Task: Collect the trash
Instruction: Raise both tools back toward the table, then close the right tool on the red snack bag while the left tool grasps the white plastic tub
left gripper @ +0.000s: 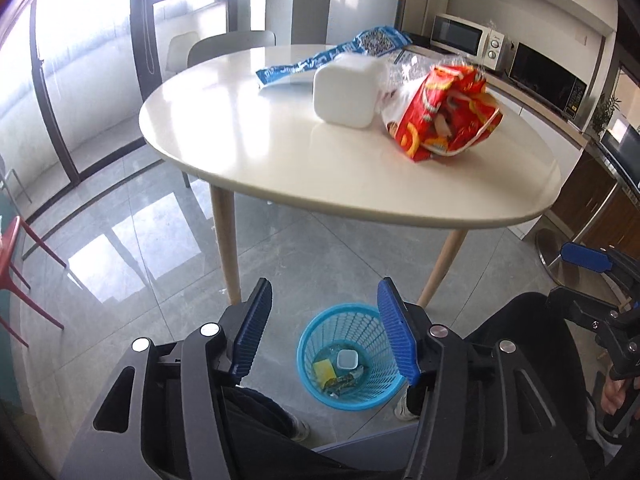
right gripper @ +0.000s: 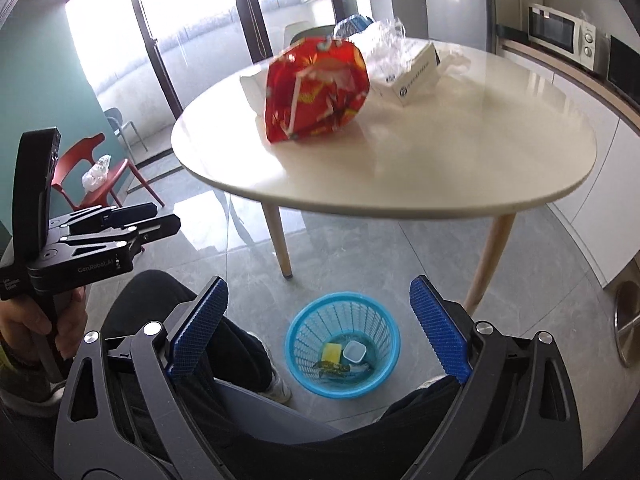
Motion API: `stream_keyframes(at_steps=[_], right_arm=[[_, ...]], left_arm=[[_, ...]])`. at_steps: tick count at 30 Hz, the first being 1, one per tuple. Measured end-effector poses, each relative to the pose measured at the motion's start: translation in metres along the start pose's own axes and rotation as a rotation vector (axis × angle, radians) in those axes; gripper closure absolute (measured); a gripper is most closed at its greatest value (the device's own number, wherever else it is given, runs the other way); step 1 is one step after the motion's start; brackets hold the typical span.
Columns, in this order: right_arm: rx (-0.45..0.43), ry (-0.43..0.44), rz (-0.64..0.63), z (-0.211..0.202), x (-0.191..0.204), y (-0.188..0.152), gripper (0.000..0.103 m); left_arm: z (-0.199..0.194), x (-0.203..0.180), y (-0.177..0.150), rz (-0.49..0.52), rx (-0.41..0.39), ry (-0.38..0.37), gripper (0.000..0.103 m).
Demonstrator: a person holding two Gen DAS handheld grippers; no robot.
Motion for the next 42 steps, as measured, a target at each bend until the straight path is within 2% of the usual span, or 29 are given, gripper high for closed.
stream_keyframes(at_steps=[9,15,24,30,35,42], right_arm=[[-0.127,-0.007,-0.002,-0.024,0.005,0.056,0.014],[-0.147,-0.006,0.022,-0.021,0.002,0.074,0.014],[-0.142,-0.014,0.040,0.000,-0.001,0.092,0.014],[-0.130,-0.006,0.046,0.019,0.002,0.102,0.014],[-0.106,-0.008,0.057,0.036,-0.001,0.108,0.018],[-0.063,0.001,0.050,0.060,-0.004,0.113,0.031]], left_arm=[[-0.027,-0.006,0.058,0.028,-0.133,-0.005,0.039],[-0.030,-0.009,0.087,0.039,-0.176,-0.013,0.034],[-0.010,-0.001,0.115,0.041,-0.170,-0.008,0.030],[0.008,0.003,0.121,0.023,-0.146,-0.046,0.029],[0.027,0.000,0.129,0.054,-0.122,-0.055,0.027],[0.051,-0.005,0.136,0.083,-0.082,-0.101,0.027]])
Point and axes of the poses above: each gripper's, at about its wrist camera, not at the fingertips, and z roughly the way its jaws point, x to its left, y to its top, the point moved 7 cm from there along z, roughly the way its jaws point, and after that the axes turned 6 degrees about -x, right-handed, at the moved point
